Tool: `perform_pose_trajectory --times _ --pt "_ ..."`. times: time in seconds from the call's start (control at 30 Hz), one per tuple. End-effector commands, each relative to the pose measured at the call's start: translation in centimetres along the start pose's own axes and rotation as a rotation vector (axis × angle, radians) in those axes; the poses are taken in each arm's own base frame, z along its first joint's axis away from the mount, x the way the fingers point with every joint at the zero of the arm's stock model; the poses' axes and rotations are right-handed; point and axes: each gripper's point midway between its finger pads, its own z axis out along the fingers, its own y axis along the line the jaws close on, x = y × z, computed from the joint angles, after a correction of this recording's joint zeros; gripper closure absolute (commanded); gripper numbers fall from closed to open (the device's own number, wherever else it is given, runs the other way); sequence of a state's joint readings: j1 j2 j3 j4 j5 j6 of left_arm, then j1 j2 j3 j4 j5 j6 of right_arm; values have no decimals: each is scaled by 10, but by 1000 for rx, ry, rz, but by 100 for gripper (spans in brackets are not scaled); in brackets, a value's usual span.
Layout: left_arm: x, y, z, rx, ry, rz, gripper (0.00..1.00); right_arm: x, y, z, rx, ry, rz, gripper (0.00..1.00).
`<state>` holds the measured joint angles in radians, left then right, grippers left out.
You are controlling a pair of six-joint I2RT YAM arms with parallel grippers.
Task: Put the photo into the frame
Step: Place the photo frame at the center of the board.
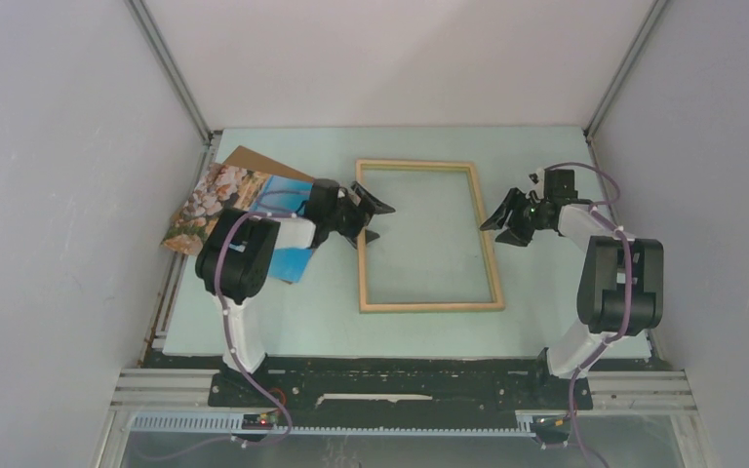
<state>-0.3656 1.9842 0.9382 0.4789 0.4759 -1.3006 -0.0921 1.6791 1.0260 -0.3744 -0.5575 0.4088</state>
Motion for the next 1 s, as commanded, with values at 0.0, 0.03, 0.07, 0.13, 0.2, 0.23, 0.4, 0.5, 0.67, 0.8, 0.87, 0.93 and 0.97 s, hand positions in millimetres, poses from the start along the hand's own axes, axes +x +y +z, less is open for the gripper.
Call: perform_pose_trajectory --times 0.0,0.03,0.07,0.13,0.2,0.23,0.4,0.5,0.67,0.8,0.87,0.93,0.97 --pt "-10 19 -33 -442 -26 235 0 -12 10 -14 -6 -49 -55 37" --pt "-12 21 -38 -517 -20 272 0 -13 11 -15 -5 -53 -58 37" --pt "-13 19 -42 -574 -16 305 0 -13 11 -15 -6 -56 -59 37" --pt "-17 17 -51 -668 -36 379 0 -12 10 -15 -11 -55 -59 37" --pt "-21 12 -57 -709 -68 448 0 -12 9 -15 -13 -55 -60 37" --pt "-22 10 -59 -729 -72 477 0 -11 9 -15 -15 -56 -59 37" --pt "-19 9 -62 -790 -18 562 0 -9 11 -17 -32 -63 -66 37" --pt "-17 3 -65 -780 -18 602 0 -8 13 -18 -42 -66 -70 37" --pt "-14 -15 -83 -714 -49 647 0 -5 15 -19 -51 -62 -75 37" --pt "2 -11 -79 -620 -14 627 0 -4 18 -21 -56 -67 -78 37" --pt "8 -7 -71 -582 10 606 0 -4 17 -21 -47 -70 -72 37" --pt "10 -3 -61 -568 19 578 0 -5 14 -24 -37 -83 -64 37" --pt "10 -1 -55 -562 23 559 0 -6 14 -27 -37 -95 -61 37"
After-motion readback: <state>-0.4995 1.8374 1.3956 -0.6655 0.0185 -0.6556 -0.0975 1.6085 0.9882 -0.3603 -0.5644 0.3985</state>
